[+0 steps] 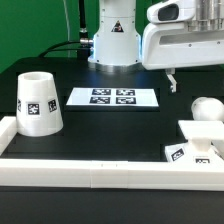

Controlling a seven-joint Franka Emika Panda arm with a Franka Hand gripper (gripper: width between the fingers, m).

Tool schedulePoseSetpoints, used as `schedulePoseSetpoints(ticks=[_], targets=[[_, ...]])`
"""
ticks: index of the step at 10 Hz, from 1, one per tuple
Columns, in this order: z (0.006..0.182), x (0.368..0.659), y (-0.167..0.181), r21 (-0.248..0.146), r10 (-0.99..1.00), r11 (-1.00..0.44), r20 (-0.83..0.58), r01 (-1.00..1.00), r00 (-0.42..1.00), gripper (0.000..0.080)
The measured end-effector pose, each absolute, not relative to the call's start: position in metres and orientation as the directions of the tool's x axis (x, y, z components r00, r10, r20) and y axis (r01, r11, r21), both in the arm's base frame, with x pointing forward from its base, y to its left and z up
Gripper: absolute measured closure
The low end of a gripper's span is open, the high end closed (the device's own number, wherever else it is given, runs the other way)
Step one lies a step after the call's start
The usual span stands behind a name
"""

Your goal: Assemble lamp

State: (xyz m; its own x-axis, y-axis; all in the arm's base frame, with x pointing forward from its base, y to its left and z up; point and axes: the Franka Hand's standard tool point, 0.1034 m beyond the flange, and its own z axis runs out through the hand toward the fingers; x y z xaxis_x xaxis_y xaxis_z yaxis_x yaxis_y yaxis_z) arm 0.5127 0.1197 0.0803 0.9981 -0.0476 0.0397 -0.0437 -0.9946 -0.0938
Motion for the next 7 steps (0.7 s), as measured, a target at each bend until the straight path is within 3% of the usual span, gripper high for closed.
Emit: schedulePoseSetpoints(ticks=[4, 7], targets=[[0.068, 0.499, 0.141, -0.096, -0.063, -0.991, -0.239, -0.089, 0.969, 0.0101], [0.066, 0.496, 0.138, -0.085, -0.04, -0.993, -0.41, -0.082, 0.911, 0.0101]])
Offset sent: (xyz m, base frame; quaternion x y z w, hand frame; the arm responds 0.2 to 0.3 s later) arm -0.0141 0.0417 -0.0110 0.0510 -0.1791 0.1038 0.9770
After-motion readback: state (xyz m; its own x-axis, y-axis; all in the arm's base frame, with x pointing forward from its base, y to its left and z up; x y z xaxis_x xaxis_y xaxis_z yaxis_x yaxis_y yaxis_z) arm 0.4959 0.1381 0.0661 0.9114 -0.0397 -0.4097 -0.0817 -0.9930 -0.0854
